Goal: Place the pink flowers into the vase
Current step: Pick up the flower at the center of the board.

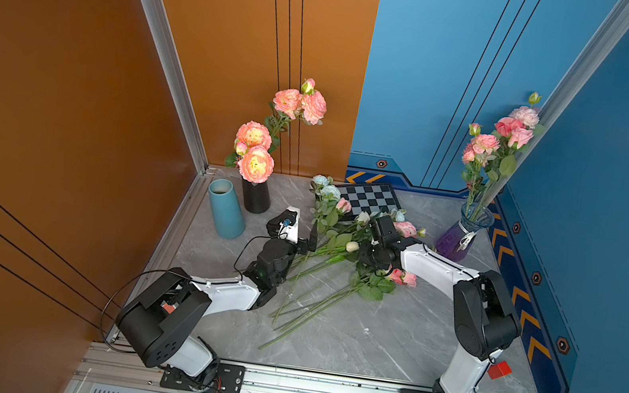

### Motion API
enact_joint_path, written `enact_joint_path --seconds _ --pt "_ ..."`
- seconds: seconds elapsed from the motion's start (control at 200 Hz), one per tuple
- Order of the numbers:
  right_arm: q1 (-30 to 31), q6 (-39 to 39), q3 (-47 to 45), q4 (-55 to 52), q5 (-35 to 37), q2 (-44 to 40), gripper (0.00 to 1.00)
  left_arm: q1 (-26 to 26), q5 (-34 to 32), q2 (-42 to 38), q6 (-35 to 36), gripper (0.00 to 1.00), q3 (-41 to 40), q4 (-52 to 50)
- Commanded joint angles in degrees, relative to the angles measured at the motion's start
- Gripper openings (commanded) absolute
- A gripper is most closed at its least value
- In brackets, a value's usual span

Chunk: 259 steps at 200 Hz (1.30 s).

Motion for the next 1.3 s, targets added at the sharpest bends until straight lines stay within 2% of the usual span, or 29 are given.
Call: enact_joint_path --seconds 0.0,0.105,0.425,0.811,1.176,1.291 --pt "-0.65 -0.33 0.07 -1.67 1.98 -4.02 0.20 -0.99 0.69 0.50 0.49 0.99 0.90 0.20" --pt "-0.83 -0.54 0.14 -1.97 2.38 -5.05 0.10 -1.69 1.50 0.42 0.90 0.99 1.54 0.12" --pt "-0.92 -1.85 3.05 -3.59 2.87 -6.36 0.10 -2.10 6.52 -1.07 0.63 0.99 3.63 -3.47" --pt "-3.36 -6.25 12.51 -4.94 5.63 -6.82 0.11 -0.83 25.38 0.56 -3.14 0.99 9.45 -10.02" --pt "-4.21 -8.21 21.04 -3.88 6.29 -7.31 0.11 -1.51 36.67 4.67 -5.08 0.99 13.65 -12.10" --pt "-3.91 -7.87 21.74 0.34 5.90 -8.96 0.10 -2.23 38.50 5.81 -5.30 0.99 14.92 -12.58"
